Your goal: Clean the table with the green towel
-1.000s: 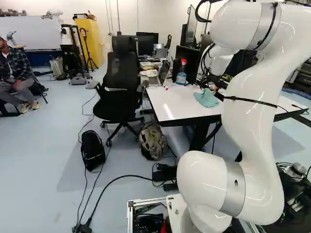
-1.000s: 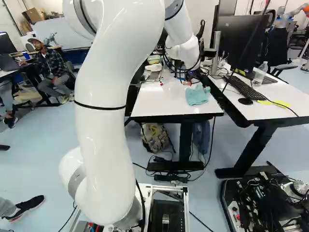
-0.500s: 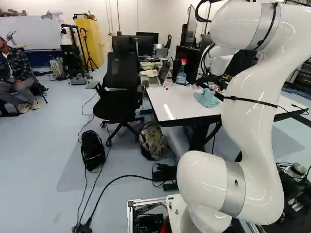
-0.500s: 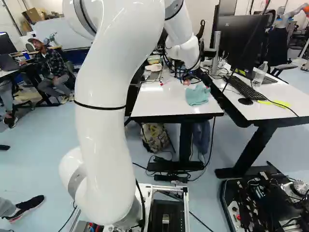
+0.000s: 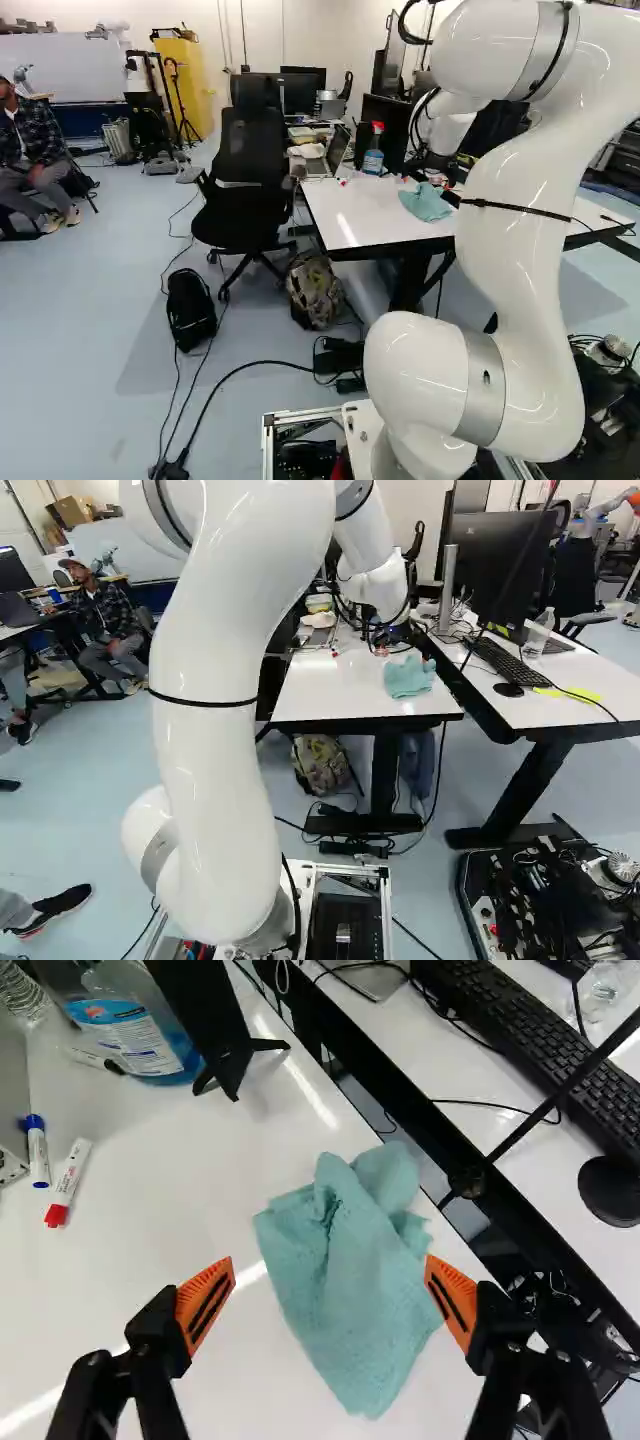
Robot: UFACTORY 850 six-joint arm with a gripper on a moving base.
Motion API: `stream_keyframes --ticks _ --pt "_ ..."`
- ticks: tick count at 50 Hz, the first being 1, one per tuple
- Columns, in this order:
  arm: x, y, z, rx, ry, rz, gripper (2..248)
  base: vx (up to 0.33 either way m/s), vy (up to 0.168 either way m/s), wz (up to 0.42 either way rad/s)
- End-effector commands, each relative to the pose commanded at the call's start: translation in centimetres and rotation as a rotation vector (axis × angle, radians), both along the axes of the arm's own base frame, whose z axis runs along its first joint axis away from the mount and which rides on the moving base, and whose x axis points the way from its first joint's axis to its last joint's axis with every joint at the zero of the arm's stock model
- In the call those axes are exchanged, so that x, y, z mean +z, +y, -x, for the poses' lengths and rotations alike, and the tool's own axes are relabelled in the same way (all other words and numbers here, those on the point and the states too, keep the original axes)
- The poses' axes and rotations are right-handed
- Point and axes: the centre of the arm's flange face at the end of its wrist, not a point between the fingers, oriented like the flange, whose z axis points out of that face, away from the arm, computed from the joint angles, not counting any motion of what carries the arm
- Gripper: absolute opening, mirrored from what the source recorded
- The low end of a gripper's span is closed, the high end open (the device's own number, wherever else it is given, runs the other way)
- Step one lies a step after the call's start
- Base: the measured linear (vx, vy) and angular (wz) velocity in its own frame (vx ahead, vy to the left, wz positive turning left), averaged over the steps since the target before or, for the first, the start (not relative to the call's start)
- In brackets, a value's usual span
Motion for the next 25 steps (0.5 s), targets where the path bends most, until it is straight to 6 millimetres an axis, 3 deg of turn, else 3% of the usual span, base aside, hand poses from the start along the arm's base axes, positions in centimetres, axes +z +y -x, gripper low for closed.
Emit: stream_keyframes --ticks 25 --pt "0.2 4.5 0.6 0.061 0.014 -0.007 247 0.0 0.0 0.0"
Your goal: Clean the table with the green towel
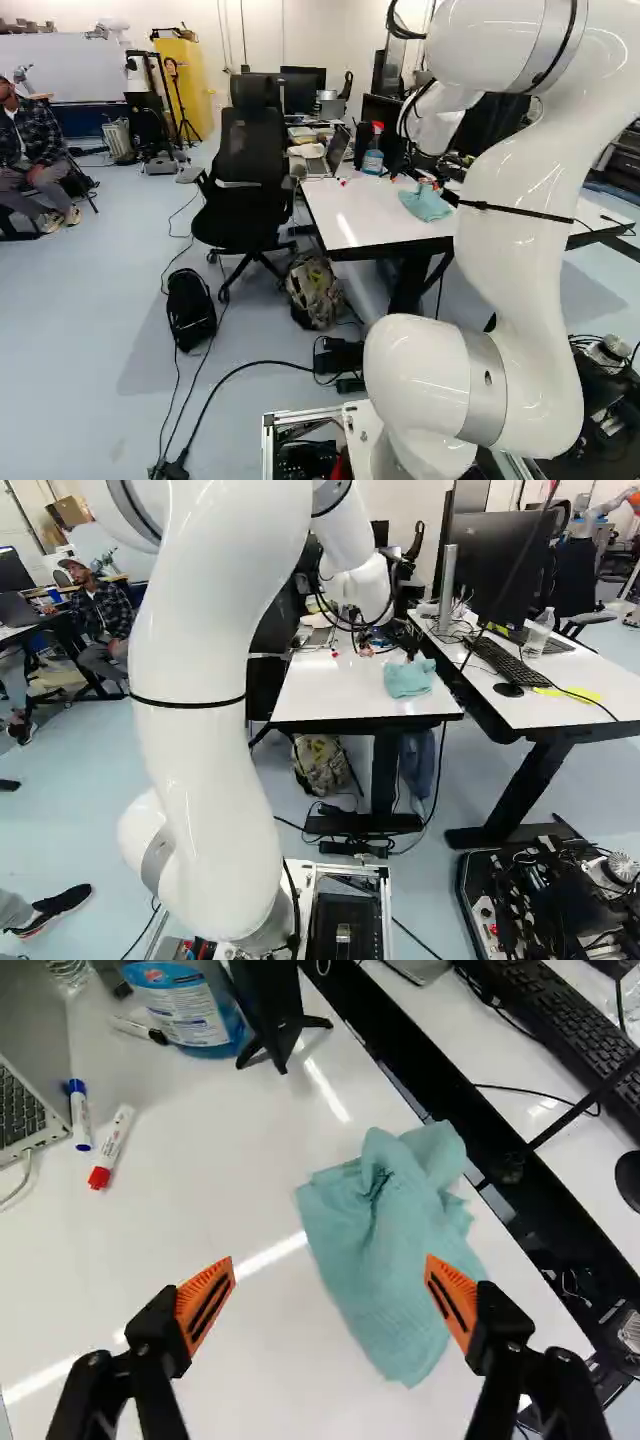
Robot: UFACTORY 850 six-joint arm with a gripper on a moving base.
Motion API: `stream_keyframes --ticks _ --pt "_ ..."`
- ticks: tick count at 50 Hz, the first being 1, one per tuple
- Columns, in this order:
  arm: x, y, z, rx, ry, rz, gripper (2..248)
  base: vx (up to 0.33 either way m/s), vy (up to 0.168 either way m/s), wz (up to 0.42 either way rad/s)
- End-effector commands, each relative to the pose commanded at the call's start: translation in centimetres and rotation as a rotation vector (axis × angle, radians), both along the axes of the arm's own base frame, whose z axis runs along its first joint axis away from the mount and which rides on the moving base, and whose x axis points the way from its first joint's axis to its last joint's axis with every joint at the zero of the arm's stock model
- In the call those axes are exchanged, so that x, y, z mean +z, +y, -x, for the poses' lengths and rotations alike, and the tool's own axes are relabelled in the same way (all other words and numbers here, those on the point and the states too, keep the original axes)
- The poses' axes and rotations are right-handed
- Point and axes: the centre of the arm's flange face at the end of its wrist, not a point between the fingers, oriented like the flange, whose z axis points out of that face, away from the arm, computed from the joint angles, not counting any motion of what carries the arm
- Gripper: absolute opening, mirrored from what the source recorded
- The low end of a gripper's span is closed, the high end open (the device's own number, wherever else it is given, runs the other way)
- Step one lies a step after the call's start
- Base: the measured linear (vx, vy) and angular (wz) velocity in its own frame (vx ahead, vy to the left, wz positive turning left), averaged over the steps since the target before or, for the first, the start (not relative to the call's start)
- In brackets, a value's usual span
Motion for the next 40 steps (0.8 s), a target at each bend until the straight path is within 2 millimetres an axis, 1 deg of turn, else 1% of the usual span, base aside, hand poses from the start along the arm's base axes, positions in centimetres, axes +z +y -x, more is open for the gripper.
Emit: stream_keyframes --ticks 18,40 --pt "0.1 3.0 0.5 0.043 0.008 -0.003 247 0.0 0.0 0.0" --pt "0.0 3.5 0.7 0.05 0.004 -0.001 247 0.0 0.0 0.0"
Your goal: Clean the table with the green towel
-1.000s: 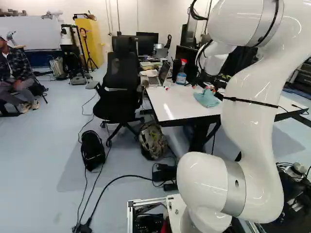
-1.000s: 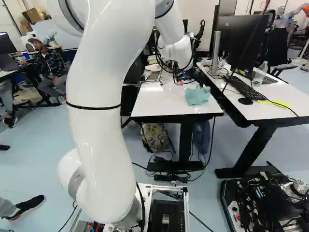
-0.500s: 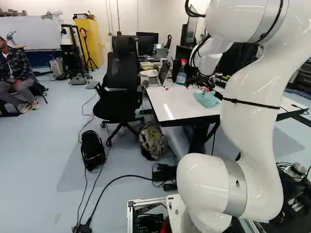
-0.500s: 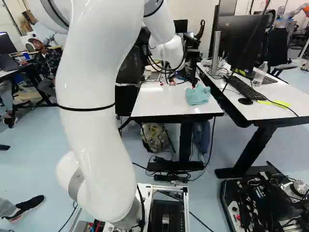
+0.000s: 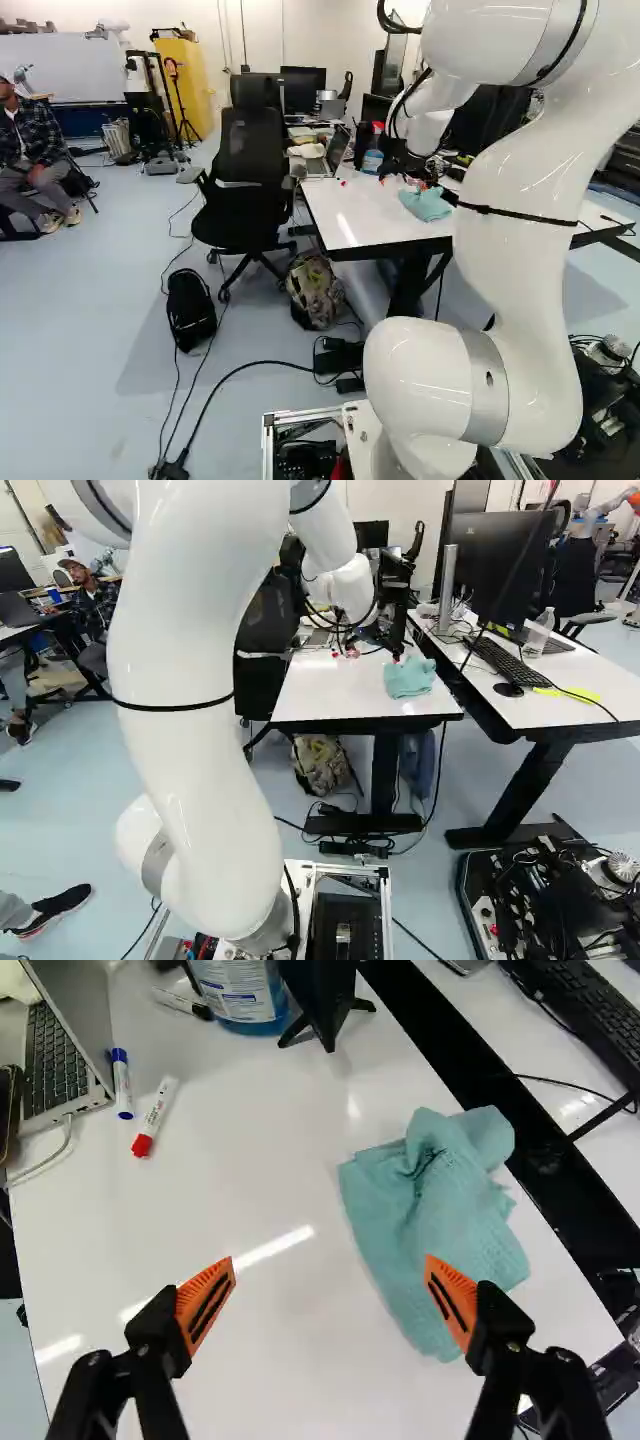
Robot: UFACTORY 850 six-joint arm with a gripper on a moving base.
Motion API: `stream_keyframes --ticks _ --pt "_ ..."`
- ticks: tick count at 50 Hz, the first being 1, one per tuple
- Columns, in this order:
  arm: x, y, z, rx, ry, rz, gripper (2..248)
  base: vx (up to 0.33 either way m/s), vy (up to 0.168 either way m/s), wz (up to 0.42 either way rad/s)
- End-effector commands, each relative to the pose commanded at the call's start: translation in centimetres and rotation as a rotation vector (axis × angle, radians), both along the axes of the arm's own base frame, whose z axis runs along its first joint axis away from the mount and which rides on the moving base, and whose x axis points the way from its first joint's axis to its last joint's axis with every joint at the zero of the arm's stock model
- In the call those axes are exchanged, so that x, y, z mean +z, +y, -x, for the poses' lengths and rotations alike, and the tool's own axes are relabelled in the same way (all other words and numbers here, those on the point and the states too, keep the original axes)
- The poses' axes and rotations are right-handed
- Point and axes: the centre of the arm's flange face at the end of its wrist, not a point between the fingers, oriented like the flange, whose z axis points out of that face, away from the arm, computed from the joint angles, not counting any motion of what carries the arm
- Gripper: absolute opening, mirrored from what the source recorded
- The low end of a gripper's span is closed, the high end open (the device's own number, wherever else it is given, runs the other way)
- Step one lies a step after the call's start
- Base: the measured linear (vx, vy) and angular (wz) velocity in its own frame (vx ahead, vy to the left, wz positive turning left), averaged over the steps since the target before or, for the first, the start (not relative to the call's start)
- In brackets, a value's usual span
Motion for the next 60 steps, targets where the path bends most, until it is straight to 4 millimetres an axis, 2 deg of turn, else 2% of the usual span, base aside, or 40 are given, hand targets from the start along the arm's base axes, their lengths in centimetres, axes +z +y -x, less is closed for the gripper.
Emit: stream_keyframes --ticks 32,60 --pt "-0.9 2.7 1.8 0.034 -0.055 0.026 247 0.0 0.0 0.0" --pt "-2.6 7.3 5.7 0.095 -0.153 0.066 247 0.0 0.0 0.0"
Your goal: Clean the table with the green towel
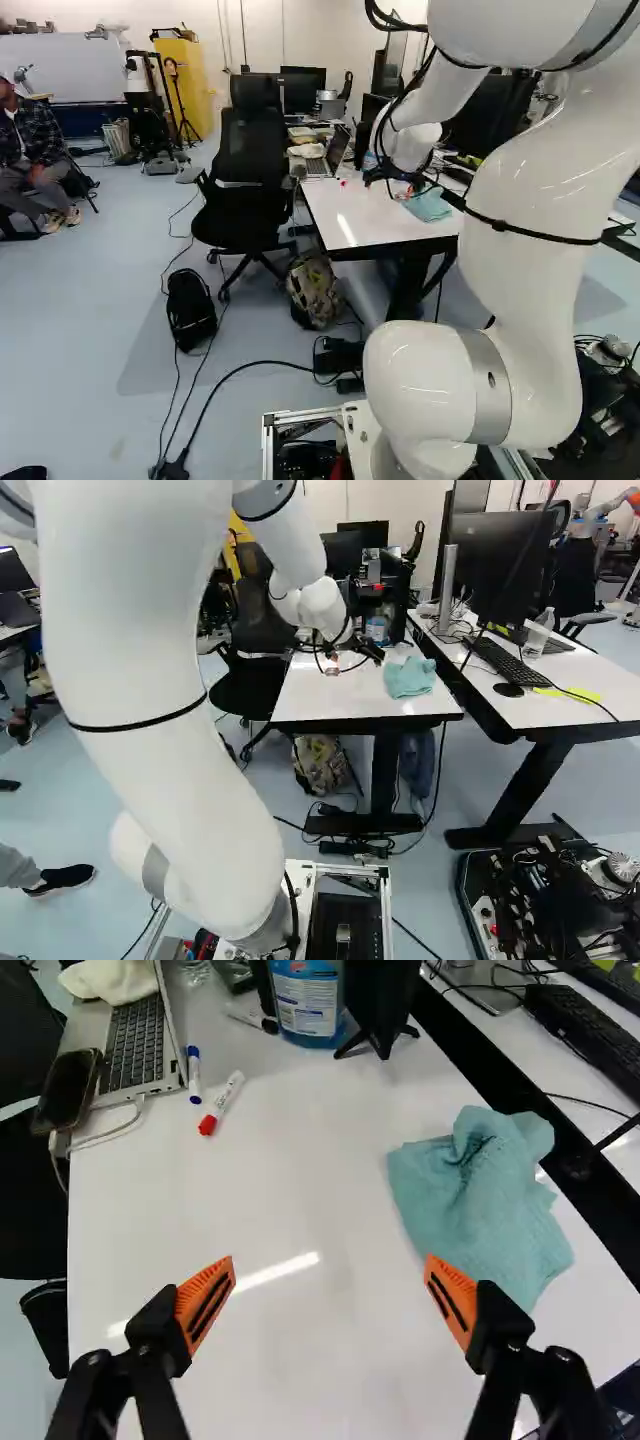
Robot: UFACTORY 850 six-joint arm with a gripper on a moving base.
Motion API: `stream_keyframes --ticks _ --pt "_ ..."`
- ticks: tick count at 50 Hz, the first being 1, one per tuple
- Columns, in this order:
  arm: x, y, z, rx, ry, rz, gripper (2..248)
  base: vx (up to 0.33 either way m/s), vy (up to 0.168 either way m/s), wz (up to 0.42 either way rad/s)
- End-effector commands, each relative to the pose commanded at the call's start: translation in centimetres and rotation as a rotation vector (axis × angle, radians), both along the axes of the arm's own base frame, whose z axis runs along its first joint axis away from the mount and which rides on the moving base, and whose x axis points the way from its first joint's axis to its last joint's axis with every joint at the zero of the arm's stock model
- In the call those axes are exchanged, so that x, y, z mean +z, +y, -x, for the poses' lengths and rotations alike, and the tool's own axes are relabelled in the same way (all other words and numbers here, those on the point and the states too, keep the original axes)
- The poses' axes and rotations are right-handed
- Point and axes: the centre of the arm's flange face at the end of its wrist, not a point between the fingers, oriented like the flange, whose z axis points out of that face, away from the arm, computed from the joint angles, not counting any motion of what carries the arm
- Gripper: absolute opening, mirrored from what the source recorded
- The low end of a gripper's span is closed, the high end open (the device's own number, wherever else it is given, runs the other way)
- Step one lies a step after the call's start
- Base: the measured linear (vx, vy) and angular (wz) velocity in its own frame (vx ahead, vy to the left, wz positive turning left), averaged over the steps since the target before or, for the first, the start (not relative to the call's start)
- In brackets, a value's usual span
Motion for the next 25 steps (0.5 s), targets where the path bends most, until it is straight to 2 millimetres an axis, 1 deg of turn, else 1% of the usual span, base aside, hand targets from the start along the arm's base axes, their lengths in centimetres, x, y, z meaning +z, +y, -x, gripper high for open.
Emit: stream_keyframes --ticks 11,25 --pt "-1.0 2.2 2.3 0.033 -0.052 0.018 247 0.0 0.0 0.0" --pt "-2.5 5.2 6.0 0.082 -0.132 0.041 247 0.0 0.0 0.0"
